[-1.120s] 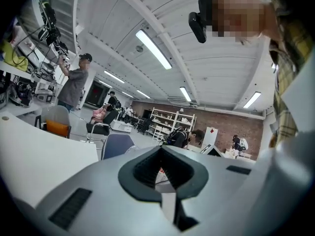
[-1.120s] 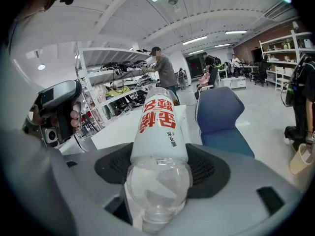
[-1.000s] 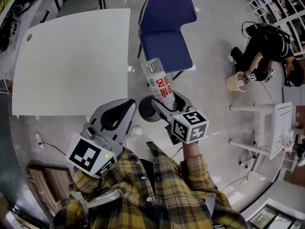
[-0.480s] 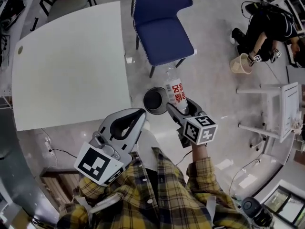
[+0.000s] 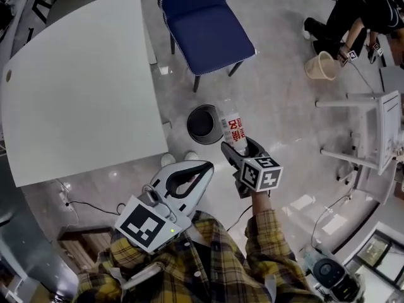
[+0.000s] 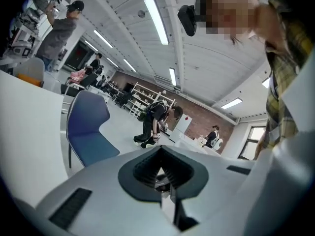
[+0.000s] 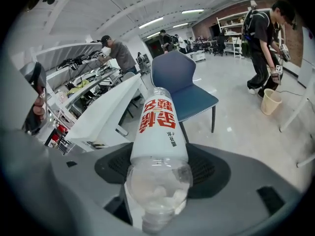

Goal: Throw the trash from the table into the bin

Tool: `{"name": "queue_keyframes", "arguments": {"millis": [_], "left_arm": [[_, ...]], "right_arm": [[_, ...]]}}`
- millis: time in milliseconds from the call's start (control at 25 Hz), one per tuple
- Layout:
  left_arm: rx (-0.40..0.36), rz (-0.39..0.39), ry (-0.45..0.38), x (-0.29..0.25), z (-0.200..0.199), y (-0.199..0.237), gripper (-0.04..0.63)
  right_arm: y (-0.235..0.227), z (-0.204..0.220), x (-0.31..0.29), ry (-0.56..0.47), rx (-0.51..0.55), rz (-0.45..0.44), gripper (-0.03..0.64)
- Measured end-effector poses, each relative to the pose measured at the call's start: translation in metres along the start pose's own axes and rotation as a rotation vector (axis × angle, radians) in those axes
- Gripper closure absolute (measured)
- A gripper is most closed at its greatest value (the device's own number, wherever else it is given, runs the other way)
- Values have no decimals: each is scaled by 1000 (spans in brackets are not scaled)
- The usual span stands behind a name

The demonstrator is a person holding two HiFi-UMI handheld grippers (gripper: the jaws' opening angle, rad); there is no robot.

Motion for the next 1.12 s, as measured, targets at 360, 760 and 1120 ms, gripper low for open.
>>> {"name": "queue_keyframes", "arguments": {"millis": [360,760,1120], "left_arm": [[-30,58,51,-35,70,21,589],[-65,56,119,-57,181,99,589],[-109,-6,136,-48,226,160,589]], "right_arm": [[-29,105,-86,126,-96,-31,304],[-69,221,-235,225,-152,-30,304],[-106,285,-339,336,-168,4,304]]}}
Point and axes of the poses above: the fingertips, and each gripper's own axes: x backward along the fingers, y to its left, z out of its underside, the point moved 3 cm from there along x, backward along the fingers, and after that the axes turned 15 degrees about x, right-handed, at the moved point
